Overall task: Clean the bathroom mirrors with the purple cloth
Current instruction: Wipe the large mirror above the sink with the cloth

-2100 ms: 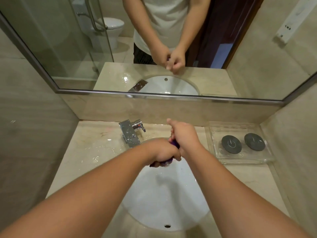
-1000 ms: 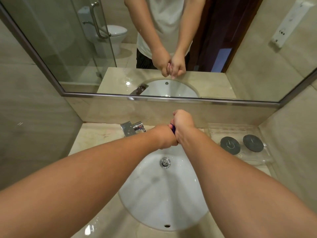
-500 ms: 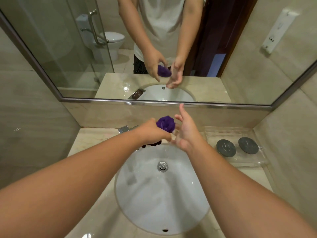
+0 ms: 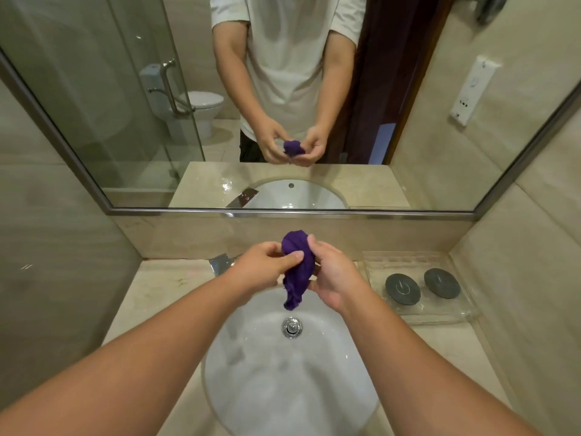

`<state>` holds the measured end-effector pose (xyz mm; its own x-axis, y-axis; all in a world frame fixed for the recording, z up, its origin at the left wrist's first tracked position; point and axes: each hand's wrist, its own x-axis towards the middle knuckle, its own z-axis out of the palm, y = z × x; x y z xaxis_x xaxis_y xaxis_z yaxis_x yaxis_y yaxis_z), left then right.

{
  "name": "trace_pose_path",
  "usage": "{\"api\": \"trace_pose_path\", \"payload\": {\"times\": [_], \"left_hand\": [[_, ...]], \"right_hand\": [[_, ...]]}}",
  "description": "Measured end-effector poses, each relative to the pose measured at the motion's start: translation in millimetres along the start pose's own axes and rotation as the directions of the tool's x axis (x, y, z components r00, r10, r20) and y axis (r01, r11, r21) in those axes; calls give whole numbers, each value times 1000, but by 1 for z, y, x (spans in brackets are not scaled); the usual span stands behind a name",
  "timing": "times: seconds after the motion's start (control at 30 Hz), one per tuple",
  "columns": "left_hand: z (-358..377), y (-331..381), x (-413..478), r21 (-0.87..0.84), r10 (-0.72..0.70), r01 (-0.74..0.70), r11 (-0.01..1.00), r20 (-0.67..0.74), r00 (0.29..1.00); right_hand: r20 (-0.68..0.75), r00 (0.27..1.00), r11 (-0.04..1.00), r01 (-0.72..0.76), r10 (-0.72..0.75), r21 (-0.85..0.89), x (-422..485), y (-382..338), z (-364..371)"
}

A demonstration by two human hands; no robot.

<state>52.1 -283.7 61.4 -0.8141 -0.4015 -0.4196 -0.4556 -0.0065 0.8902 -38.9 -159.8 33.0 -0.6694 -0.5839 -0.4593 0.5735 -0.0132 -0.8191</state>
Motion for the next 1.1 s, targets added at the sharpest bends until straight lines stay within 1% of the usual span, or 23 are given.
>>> {"api": "trace_pose_path", "payload": {"times": [0.07, 0.13, 0.17, 0.23, 0.3, 0.4, 0.47, 0.53, 0.6, 0.63, 0.67, 0.7, 0.73, 0.77, 0.8, 0.83, 0.87, 0.9, 0.93, 0.97, 1.03, 1.07, 1.1], "left_hand": [[2, 3, -2, -44, 44, -47, 998, -55, 998], [2, 9, -2, -92, 81, -92, 991, -122, 989], [2, 14, -2, -114, 95, -111, 987, -140, 986], [1, 24, -4, -77, 133, -142, 987, -119, 984], [0, 37, -5, 34, 201, -199, 979, -77, 976], [-5, 58, -8, 181, 311, -293, 939, -85, 946], [-10, 70, -10, 255, 370, -338, 906, -89, 925], [-15, 81, -11, 413, 467, -378, 829, -138, 874], [-17, 92, -13, 609, 619, -397, 687, -203, 758], [-16, 98, -16, 652, 690, -416, 634, -233, 686], [-13, 104, -20, 650, 735, -449, 613, -261, 626], [-8, 110, -23, 620, 755, -488, 614, -282, 591], [-2, 115, -25, 595, 767, -522, 612, -286, 574], [6, 119, -27, 588, 777, -542, 601, -269, 569], [16, 124, -28, 595, 785, -553, 583, -238, 571], [25, 127, -28, 602, 793, -567, 562, -197, 577], [35, 131, -27, 609, 803, -584, 536, -155, 575], [44, 135, -26, 620, 814, -595, 511, -125, 567], [50, 138, -23, 631, 822, -600, 492, -109, 559], [54, 142, -22, 641, 824, -598, 482, -99, 558], [51, 149, -19, 684, 837, -583, 438, -74, 542], [44, 152, -17, 724, 845, -563, 400, -54, 532], [35, 153, -15, 768, 850, -531, 358, -34, 525]], "right_hand": [[-164, 973, 976, 132, -161, -175, -3, -7, -2], [-283, 898, 903, 224, -338, -367, -4, -18, -13], [-306, 860, 859, 250, -409, -446, -4, -24, -20], [-285, 821, 776, 269, -495, -571, -6, -36, -30], [-243, 804, 725, 303, -543, -618, -8, -48, -34], [-228, 740, 660, 362, -633, -658, -8, -65, -45], [-299, 716, 689, 340, -631, -640, -5, -77, -62], [-378, 715, 730, 268, -588, -629, -1, -87, -83], [-424, 743, 758, 170, -518, -629, 0, -92, -100], [-453, 755, 774, 113, -475, -623, -1, -94, -105], [-481, 760, 786, 61, -436, -616, -3, -94, -108], [-496, 759, 785, 32, -422, -619, -8, -94, -108], [-482, 759, 772, 44, -439, -634, -14, -92, -105], [-413, 779, 750, 109, -472, -652, -22, -91, -98], [-281, 823, 743, 232, -494, -628, -28, -89, -88], [-107, 874, 761, 345, -474, -550, -34, -86, -76], [84, 904, 792, 409, -419, -454, -41, -82, -61], [213, 913, 825, 405, -347, -394, -44, -76, -48], [262, 921, 848, 372, -287, -378, -45, -71, -40], [272, 927, 852, 350, -257, -389, -45, -68, -37], [238, 929, 832, 361, -282, -422, -42, -67, -47], [212, 938, 839, 340, -273, -425, -41, -69, -58], [197, 954, 868, 288, -225, -405, -40, -73, -70]]}}
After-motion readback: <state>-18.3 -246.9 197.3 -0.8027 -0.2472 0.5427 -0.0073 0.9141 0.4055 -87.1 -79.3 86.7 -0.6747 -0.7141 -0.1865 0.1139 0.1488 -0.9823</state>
